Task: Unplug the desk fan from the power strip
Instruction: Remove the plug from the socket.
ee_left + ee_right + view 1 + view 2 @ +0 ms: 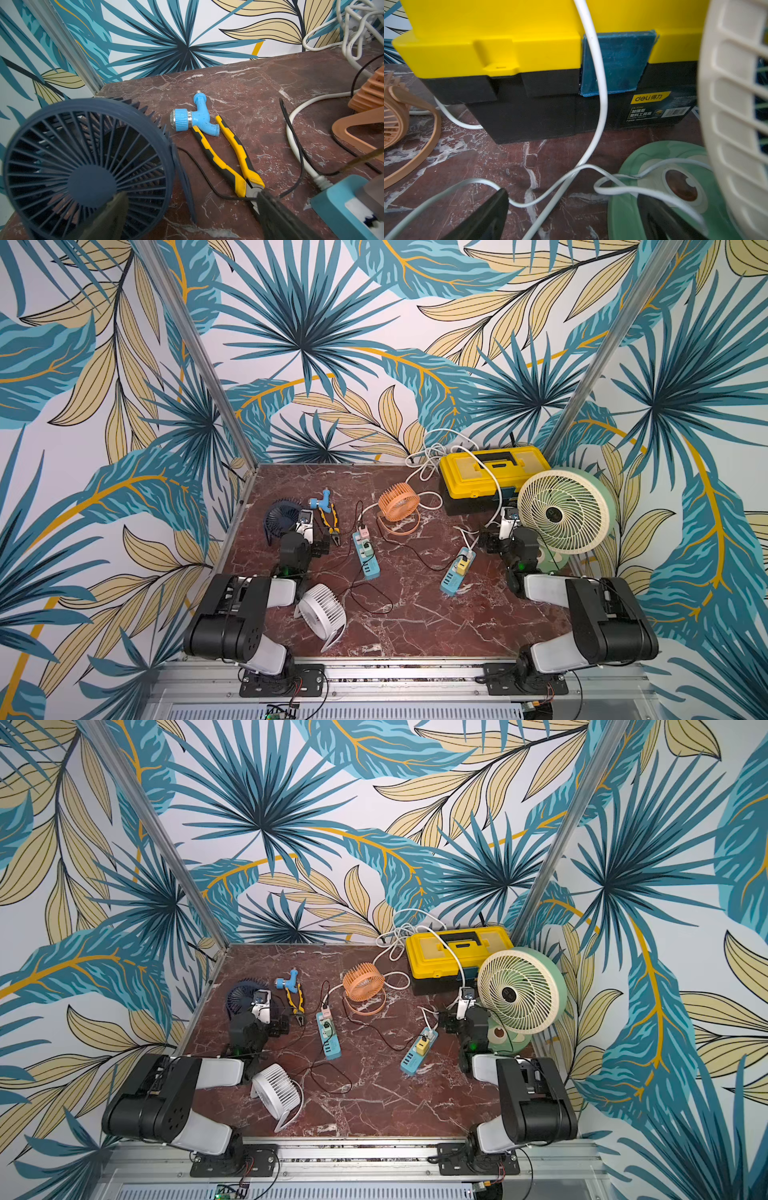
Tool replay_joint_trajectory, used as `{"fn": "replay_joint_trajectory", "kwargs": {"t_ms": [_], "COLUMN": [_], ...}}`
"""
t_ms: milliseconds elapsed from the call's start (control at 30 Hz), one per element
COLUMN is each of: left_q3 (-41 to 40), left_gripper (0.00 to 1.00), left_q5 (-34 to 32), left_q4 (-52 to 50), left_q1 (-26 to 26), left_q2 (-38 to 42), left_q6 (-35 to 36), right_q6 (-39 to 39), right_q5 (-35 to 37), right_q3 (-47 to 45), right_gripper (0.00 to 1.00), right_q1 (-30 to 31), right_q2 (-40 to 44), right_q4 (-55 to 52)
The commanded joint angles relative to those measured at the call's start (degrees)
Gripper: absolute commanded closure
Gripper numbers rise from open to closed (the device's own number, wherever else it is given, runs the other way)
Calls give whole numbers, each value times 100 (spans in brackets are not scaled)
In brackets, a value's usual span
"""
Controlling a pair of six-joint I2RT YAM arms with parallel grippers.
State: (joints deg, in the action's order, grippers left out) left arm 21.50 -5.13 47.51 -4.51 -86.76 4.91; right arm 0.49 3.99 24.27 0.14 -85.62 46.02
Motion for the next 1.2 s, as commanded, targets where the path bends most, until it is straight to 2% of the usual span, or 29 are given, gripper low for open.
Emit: {"fn": "replay_joint_trajectory", "kwargs": {"t_ms": [0, 600, 700, 933, 1167], "left_q3": [180, 187, 219, 345, 887], "left_gripper": [0, 0, 0, 0, 0], "left_q5": [40, 115, 41, -438, -432], "left_q4": [-43, -58, -238, -1282, -2525], "left_q1": [27, 82, 69, -56, -277], "left_q2": [-10, -7, 182, 1363, 2312], "left_q6": [-18, -40, -62, -131, -574], "right_q6": [58, 50, 39, 78, 1011], "right_q5": [-34, -32, -23, 7, 389], "right_q3": [28, 0, 28, 750, 1694], "right_gripper": [0, 1, 1, 1, 0], "right_q1": [3, 3, 14, 143, 395], "right_q2": [-24, -11, 29, 925, 1613], "right_q4": [65, 89, 50, -1986, -4464]}}
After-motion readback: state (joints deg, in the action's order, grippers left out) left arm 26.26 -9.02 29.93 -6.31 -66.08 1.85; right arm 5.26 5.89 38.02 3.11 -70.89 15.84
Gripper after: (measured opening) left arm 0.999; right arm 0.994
